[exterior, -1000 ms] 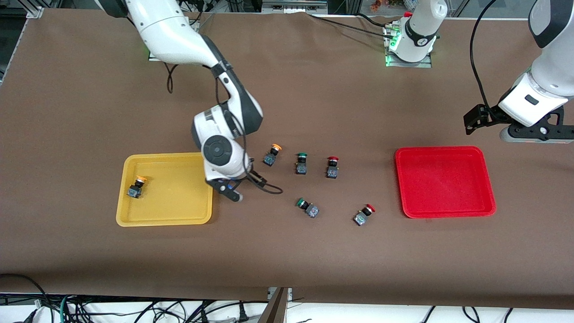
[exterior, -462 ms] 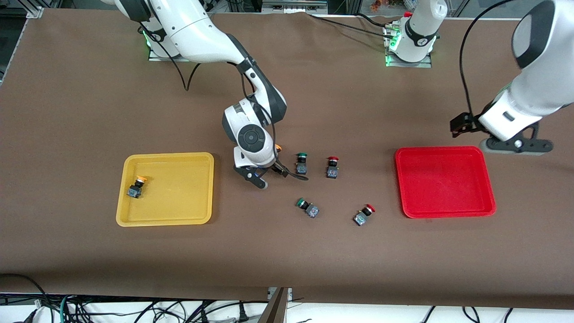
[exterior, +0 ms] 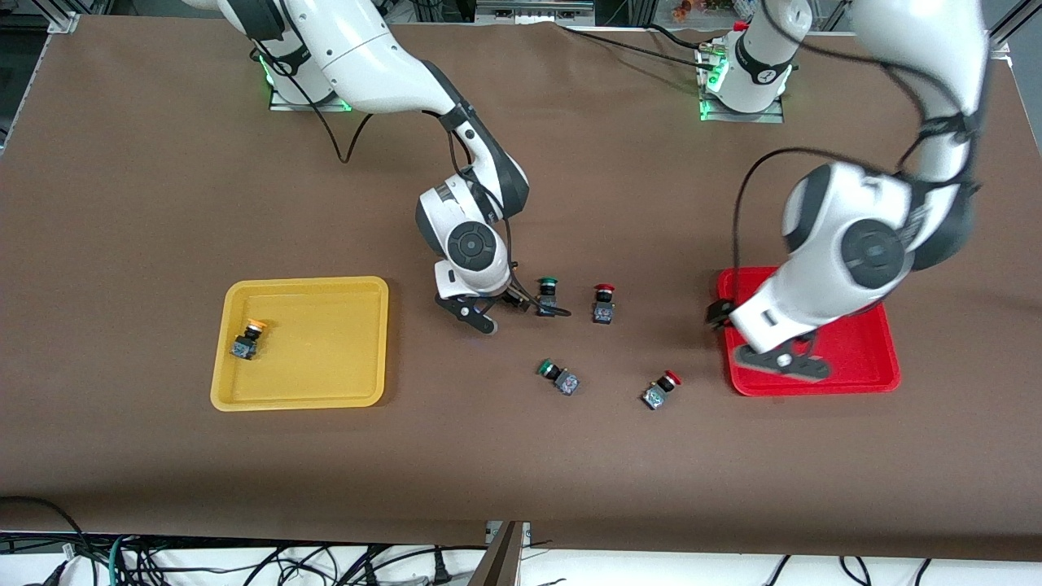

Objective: Place red and yellow buttons in trays
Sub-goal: 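Carry the orange button toward the yellow tray while the left gripper grasps a red button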

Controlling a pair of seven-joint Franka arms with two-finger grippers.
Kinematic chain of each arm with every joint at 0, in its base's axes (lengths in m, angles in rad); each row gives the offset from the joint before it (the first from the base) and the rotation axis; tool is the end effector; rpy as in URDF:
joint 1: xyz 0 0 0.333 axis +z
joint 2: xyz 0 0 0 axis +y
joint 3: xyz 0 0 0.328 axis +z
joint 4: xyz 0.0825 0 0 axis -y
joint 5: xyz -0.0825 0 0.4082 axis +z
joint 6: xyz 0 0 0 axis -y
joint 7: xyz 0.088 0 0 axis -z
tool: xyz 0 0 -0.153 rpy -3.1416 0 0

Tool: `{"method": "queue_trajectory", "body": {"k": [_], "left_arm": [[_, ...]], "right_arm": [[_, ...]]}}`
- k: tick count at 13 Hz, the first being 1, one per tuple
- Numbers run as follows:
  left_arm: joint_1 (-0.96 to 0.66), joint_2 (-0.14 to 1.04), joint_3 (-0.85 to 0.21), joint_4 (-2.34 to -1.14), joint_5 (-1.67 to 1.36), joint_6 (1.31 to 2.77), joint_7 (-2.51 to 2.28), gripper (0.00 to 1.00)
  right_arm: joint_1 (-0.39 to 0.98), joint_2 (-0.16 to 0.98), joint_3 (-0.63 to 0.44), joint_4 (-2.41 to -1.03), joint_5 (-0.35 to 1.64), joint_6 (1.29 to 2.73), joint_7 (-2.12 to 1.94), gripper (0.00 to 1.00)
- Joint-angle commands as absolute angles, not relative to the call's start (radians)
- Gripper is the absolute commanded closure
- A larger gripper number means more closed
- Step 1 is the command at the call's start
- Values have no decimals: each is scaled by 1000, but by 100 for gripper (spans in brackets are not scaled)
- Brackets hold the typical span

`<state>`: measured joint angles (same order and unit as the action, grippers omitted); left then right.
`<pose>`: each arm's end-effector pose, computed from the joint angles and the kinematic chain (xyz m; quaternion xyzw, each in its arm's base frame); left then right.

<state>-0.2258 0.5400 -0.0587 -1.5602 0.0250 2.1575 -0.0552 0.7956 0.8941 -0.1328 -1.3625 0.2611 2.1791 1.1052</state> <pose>0.7026 -0.1984 0.2898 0.9928 -0.1163 0.0280 0.0092 0.5721 0.4911 0.1244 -0.9601 0.2727 0.0613 0.0070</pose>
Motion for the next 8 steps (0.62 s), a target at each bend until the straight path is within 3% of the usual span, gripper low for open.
{"method": "queue_trajectory", "body": {"k": [1,2,5,8], "left_arm": [[-258,701,-51,-1494,11,2358,-48,0],[-271,739,-51,-1493,12,2425,-48,0],[-293,799,-51,-1494,17,2532,-41,0],[-304,841,-49,-1496,18,2594,-14,0]], "right_arm": [[805,887,-143,-1368,262,2177,1086,42],[804,885,-143,-1368,264,2177,1072,95],[801,881,-144,-1368,264,2174,1068,100],[758,839,-187,-1361,267,2062,938,100]]}}
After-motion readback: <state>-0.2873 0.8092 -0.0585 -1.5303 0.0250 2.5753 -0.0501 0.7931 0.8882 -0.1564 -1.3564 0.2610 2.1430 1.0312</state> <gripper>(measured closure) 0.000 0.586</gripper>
